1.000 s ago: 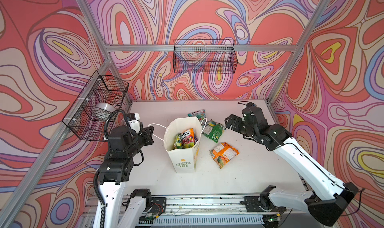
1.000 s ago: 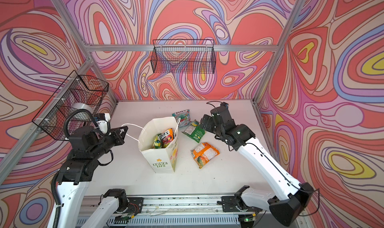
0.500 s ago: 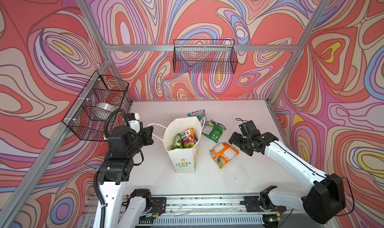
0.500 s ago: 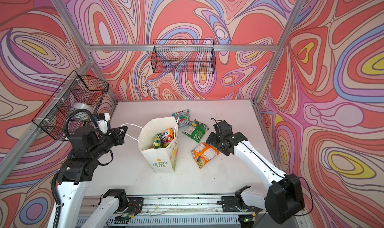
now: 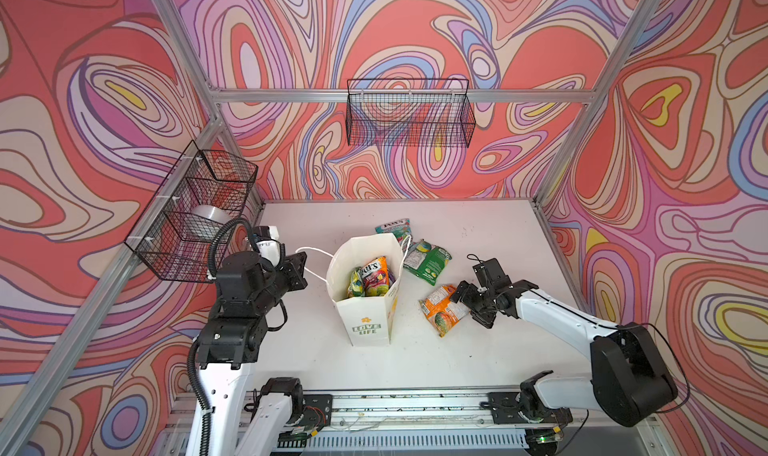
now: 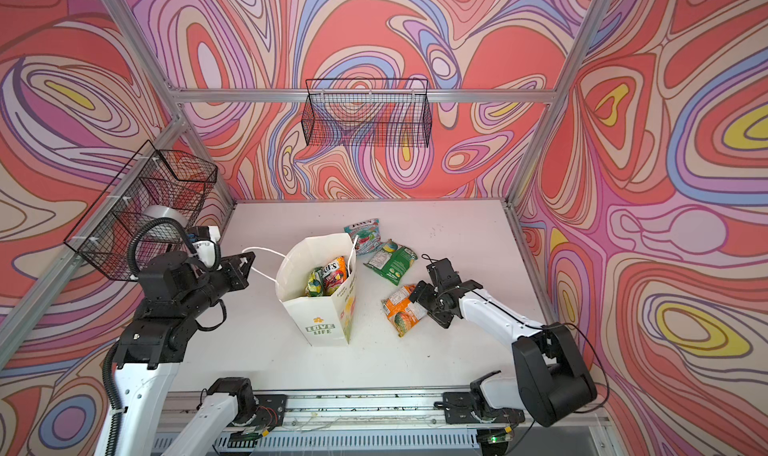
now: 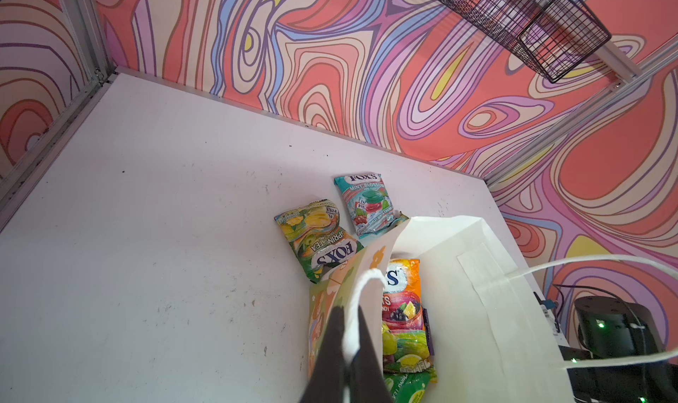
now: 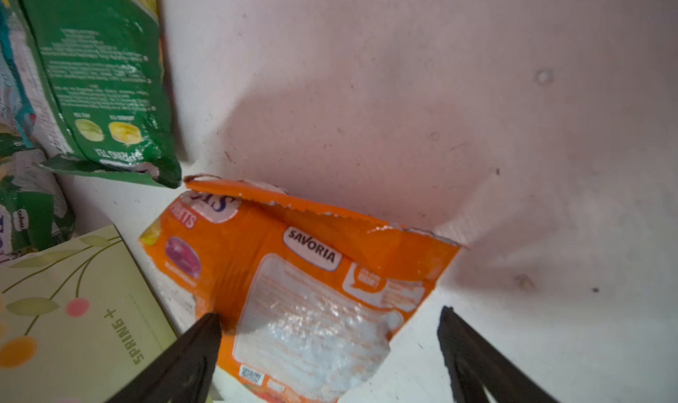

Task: Place the snacks into the paper bag
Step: 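Lower the right gripper onto the orange Savoria packet and grasp it, then lift the orange Savoria packet with the right gripper and carry it toward the bag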

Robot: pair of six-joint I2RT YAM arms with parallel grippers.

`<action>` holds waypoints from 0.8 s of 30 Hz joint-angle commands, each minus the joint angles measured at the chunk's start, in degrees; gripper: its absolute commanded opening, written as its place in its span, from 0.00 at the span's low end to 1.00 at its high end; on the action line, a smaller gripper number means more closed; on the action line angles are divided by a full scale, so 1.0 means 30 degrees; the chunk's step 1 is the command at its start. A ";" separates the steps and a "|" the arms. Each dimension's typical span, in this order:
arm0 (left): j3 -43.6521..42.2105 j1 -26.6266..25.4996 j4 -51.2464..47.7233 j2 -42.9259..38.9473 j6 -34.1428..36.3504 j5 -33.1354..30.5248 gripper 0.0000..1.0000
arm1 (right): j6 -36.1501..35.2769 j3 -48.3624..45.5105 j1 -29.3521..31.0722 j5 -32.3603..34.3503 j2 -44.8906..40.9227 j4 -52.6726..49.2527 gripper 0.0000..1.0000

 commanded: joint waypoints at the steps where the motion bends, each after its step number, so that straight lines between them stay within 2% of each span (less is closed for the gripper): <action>1: 0.0150 -0.0041 0.0222 -0.0120 0.0286 -0.0180 0.00 | -0.0160 -0.0377 -0.0114 -0.0492 0.0314 0.1605 0.96; 5: 0.0158 -0.0041 0.0251 -0.0142 0.0286 -0.0237 0.00 | -0.0308 -0.0508 -0.0116 -0.0553 0.0967 0.2234 0.92; 11: 0.0135 -0.0041 0.0243 -0.0142 0.0295 -0.0297 0.00 | -0.0361 -0.0469 -0.0099 -0.0969 0.2304 0.3333 0.78; 24: 0.0159 -0.0070 0.0245 -0.0190 0.0320 -0.0246 0.00 | -0.1113 0.1606 -0.0103 -0.0594 0.0543 0.1666 0.11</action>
